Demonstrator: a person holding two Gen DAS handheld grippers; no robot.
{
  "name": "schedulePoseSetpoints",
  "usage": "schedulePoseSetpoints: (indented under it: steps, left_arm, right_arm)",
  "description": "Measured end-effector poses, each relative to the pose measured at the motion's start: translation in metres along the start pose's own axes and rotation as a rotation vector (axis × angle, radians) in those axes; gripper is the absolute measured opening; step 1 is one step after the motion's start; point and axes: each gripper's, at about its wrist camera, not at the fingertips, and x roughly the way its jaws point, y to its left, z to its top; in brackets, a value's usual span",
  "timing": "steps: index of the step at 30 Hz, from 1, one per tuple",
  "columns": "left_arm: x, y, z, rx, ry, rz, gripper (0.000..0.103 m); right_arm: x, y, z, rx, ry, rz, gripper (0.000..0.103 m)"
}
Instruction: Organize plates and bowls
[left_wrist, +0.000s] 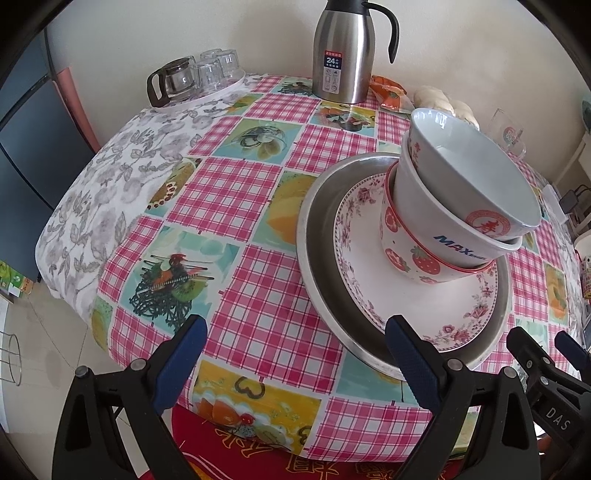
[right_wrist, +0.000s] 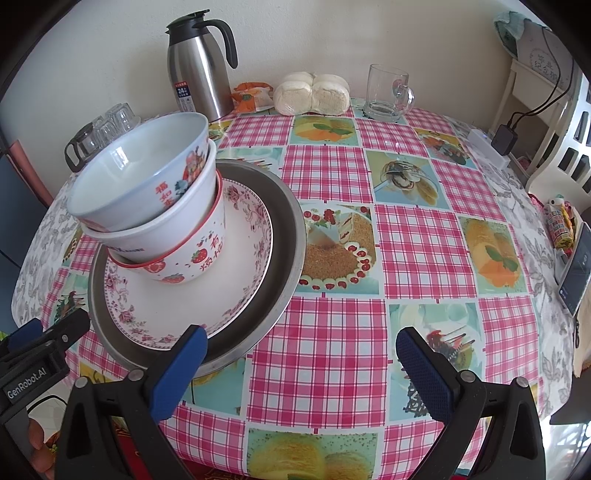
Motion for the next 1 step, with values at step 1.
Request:
schedulePoseSetpoints:
  steps: [1]
  left_arm:
    - [0.0007, 0.0002, 0.0001, -0.001, 0.003, -0.001, 0.097]
  right_arm:
    - [0.0, -0.0001, -0.0001, 0.0, 0.0, 0.0, 0.103]
